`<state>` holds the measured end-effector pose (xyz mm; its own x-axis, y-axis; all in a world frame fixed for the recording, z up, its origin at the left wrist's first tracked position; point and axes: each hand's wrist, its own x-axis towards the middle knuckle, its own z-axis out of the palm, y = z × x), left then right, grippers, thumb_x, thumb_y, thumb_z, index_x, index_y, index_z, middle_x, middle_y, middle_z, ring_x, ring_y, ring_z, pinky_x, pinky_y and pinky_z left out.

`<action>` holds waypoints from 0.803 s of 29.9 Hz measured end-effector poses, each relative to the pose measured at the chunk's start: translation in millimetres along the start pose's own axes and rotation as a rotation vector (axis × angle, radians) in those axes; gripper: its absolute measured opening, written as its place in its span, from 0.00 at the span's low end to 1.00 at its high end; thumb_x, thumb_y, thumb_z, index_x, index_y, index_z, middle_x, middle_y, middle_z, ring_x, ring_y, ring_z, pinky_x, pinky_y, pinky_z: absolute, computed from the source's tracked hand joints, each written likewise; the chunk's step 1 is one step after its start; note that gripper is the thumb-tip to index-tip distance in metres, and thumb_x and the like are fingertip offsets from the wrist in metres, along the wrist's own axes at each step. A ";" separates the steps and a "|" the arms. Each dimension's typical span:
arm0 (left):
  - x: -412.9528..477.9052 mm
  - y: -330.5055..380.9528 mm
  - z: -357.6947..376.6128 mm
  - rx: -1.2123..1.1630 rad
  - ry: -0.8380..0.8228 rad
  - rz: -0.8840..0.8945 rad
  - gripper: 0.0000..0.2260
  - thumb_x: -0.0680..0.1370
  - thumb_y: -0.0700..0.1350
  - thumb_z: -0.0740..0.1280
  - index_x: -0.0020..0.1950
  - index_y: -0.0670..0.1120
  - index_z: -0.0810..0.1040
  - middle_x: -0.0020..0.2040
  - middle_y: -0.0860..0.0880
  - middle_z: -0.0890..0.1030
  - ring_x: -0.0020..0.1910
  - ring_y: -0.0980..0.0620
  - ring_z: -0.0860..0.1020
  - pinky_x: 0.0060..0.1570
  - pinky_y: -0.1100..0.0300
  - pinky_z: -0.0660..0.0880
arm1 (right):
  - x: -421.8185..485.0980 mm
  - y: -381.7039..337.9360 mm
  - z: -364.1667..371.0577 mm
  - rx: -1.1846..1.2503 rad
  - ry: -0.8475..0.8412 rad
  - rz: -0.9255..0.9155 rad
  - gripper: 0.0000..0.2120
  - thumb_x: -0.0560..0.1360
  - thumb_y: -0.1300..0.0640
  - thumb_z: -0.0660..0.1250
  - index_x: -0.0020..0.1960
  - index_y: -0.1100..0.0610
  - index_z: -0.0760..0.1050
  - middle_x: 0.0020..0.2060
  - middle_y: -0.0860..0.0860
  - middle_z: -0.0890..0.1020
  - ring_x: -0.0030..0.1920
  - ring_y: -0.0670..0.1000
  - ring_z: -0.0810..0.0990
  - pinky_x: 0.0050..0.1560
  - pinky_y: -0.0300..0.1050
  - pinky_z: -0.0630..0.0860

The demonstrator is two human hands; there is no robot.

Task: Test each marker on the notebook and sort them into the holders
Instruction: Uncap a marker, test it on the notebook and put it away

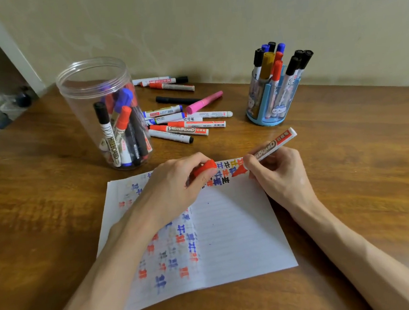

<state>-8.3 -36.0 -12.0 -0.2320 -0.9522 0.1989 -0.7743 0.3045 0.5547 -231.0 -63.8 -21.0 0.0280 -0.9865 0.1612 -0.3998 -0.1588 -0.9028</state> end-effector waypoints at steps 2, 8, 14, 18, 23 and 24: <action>0.1 -0.5 0.4 0.008 -0.004 0.001 0.21 0.77 0.63 0.58 0.64 0.55 0.77 0.59 0.54 0.83 0.43 0.68 0.76 0.38 0.71 0.76 | -0.7 0.3 1.0 -0.009 -0.011 -0.008 0.05 0.79 0.56 0.72 0.47 0.57 0.84 0.40 0.47 0.87 0.39 0.43 0.86 0.39 0.35 0.79; 0.1 -2.9 2.0 0.006 0.004 0.015 0.19 0.78 0.63 0.59 0.63 0.55 0.77 0.59 0.54 0.84 0.43 0.67 0.77 0.38 0.70 0.74 | -1.7 0.6 2.4 -0.058 -0.007 -0.060 0.05 0.78 0.55 0.72 0.45 0.55 0.82 0.42 0.45 0.87 0.41 0.44 0.87 0.41 0.38 0.82; 0.5 -4.1 1.9 -0.007 0.007 0.013 0.19 0.79 0.63 0.59 0.62 0.55 0.77 0.56 0.56 0.84 0.44 0.65 0.78 0.39 0.70 0.75 | -2.8 1.6 2.3 -0.069 0.052 -0.061 0.07 0.78 0.54 0.72 0.46 0.58 0.81 0.42 0.45 0.86 0.40 0.40 0.85 0.37 0.33 0.79; 0.6 -3.9 1.7 0.004 0.009 0.012 0.18 0.79 0.62 0.60 0.62 0.55 0.78 0.55 0.58 0.83 0.45 0.67 0.78 0.40 0.70 0.75 | -3.4 1.1 1.1 -0.018 0.041 -0.077 0.06 0.77 0.56 0.71 0.45 0.58 0.82 0.40 0.46 0.87 0.39 0.42 0.85 0.38 0.35 0.79; 1.4 -5.3 2.0 0.006 0.013 0.019 0.17 0.80 0.62 0.60 0.62 0.55 0.78 0.56 0.56 0.84 0.47 0.62 0.80 0.43 0.64 0.80 | -4.5 -1.9 2.9 -0.020 0.018 -0.091 0.05 0.77 0.55 0.71 0.44 0.56 0.81 0.40 0.46 0.86 0.38 0.41 0.85 0.37 0.33 0.78; 1.3 -5.4 2.1 0.004 0.012 0.017 0.17 0.80 0.63 0.60 0.62 0.55 0.78 0.55 0.57 0.83 0.47 0.62 0.80 0.43 0.63 0.80 | -4.9 -1.9 2.7 -0.027 0.007 -0.094 0.05 0.78 0.55 0.72 0.44 0.56 0.81 0.41 0.47 0.87 0.39 0.41 0.86 0.38 0.34 0.79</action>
<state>-5.6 -38.9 -16.5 -0.2381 -0.9465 0.2178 -0.7729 0.3205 0.5476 -227.9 -58.8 -21.2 0.0603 -0.9669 0.2479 -0.4206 -0.2498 -0.8722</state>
